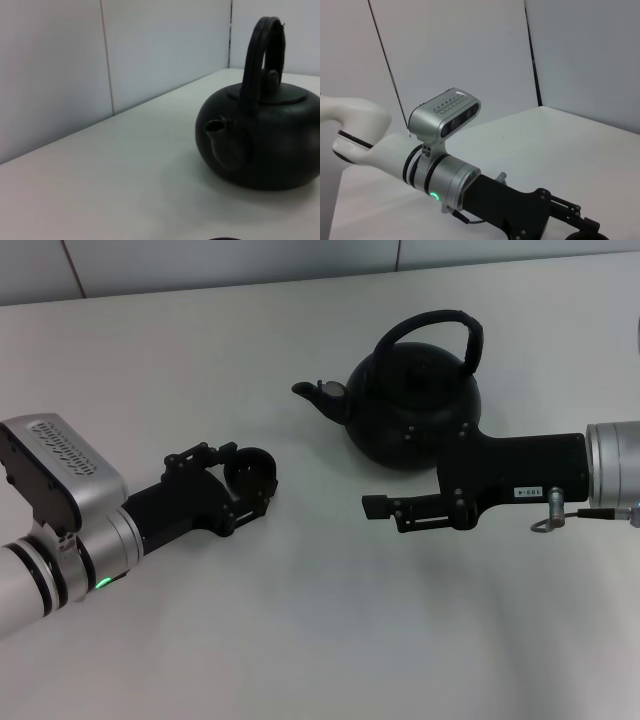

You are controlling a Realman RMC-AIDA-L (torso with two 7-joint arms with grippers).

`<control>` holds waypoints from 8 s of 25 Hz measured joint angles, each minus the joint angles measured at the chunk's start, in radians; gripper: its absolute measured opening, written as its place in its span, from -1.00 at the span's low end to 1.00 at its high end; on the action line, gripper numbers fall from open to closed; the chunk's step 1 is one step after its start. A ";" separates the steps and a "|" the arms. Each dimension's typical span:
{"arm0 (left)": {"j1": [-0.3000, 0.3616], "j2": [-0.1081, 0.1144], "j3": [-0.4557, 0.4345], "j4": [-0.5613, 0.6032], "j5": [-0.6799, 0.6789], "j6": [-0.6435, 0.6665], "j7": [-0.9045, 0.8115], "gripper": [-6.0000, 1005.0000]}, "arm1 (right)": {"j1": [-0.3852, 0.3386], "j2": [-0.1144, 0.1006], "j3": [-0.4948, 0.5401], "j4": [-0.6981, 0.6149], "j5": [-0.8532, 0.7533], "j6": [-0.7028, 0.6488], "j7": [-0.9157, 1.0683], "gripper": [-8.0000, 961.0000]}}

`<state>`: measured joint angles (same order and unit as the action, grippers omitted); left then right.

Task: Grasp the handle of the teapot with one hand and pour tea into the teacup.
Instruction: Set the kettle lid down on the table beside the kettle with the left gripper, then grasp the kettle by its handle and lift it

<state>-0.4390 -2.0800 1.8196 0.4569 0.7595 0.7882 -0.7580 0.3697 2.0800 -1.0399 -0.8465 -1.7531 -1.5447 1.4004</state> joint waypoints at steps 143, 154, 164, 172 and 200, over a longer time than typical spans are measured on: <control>0.058 0.049 -0.777 0.425 1.087 0.740 -0.666 0.71 | 0.037 0.004 0.182 0.281 0.305 0.527 -0.210 0.59; 0.048 0.048 -0.777 0.424 1.087 0.718 -0.663 0.71 | 0.057 0.002 0.175 0.293 0.305 0.545 -0.231 0.59; 0.046 0.047 -0.777 0.425 1.087 0.716 -0.668 0.71 | 0.073 0.002 0.185 0.346 0.386 0.541 -0.367 0.11; 0.045 0.048 -0.777 0.425 1.087 0.711 -0.669 0.71 | 0.076 0.002 0.183 0.348 0.387 0.542 -0.368 -0.59; 0.055 0.040 -0.777 0.425 1.087 0.707 -0.660 0.71 | 0.113 0.002 0.169 0.332 0.388 0.533 -0.421 -0.74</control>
<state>-0.3842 -2.0404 1.0431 0.8818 1.8469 1.4956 -1.4177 0.4826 2.0815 -0.8714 -0.5150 -1.3652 -1.0119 0.9795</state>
